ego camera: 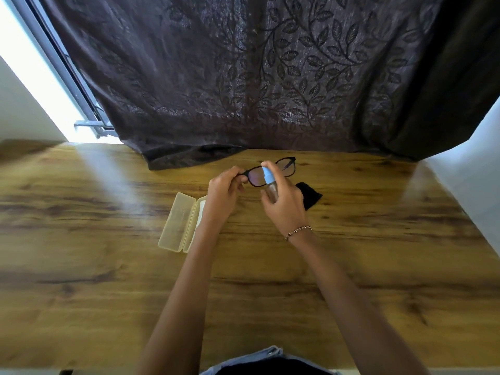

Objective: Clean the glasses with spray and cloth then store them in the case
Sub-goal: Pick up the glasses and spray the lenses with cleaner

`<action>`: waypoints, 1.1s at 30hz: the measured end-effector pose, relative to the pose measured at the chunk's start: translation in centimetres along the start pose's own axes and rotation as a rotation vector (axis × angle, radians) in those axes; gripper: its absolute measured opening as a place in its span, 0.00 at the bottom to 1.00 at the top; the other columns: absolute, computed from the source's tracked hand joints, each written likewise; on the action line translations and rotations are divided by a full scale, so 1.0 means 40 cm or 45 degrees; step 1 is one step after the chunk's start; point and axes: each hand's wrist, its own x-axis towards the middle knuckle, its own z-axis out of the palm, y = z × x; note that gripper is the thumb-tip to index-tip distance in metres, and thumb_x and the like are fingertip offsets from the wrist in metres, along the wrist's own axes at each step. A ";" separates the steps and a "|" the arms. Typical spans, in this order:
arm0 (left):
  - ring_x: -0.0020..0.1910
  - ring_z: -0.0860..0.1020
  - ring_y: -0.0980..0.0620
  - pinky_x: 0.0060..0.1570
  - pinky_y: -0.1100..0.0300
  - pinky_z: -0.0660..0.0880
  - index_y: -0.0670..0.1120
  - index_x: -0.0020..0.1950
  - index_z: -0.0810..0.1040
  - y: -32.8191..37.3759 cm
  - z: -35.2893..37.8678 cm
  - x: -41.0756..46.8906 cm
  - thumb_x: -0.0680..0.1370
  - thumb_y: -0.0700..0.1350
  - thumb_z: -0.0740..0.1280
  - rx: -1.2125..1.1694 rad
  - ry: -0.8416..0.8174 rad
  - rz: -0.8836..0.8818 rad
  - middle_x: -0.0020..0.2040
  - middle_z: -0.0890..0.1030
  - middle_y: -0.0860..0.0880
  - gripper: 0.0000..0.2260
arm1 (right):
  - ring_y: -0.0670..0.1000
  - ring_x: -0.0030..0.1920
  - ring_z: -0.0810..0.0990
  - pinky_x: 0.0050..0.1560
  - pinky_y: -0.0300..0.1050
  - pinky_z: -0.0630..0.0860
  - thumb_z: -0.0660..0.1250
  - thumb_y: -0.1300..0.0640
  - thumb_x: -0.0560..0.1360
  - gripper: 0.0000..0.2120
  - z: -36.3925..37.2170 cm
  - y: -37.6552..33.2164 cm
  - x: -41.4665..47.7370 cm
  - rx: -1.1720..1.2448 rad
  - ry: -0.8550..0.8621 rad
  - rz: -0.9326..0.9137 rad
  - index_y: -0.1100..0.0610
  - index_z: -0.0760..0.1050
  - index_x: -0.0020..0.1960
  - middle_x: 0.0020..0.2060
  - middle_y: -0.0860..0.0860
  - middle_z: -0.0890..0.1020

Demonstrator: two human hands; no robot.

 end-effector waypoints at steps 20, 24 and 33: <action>0.35 0.80 0.55 0.37 0.68 0.76 0.38 0.50 0.76 0.000 0.000 -0.006 0.79 0.32 0.60 -0.096 -0.033 -0.086 0.41 0.81 0.48 0.06 | 0.47 0.30 0.75 0.31 0.43 0.76 0.63 0.57 0.78 0.25 -0.038 -0.039 -0.013 -0.086 -0.091 -0.050 0.44 0.60 0.72 0.48 0.51 0.79; 0.35 0.81 0.53 0.37 0.63 0.77 0.39 0.50 0.76 -0.003 -0.001 -0.008 0.79 0.31 0.60 -0.098 -0.024 -0.113 0.41 0.82 0.46 0.07 | 0.46 0.30 0.74 0.32 0.41 0.74 0.66 0.62 0.75 0.24 -0.047 -0.036 -0.011 -0.152 -0.062 -0.026 0.49 0.66 0.69 0.37 0.49 0.76; 0.37 0.80 0.54 0.38 0.62 0.78 0.38 0.50 0.76 -0.009 -0.002 -0.009 0.79 0.32 0.61 -0.096 -0.020 -0.089 0.42 0.82 0.45 0.06 | 0.48 0.31 0.74 0.34 0.44 0.75 0.67 0.65 0.73 0.26 -0.067 -0.047 -0.004 -0.145 0.020 0.025 0.50 0.68 0.68 0.33 0.49 0.75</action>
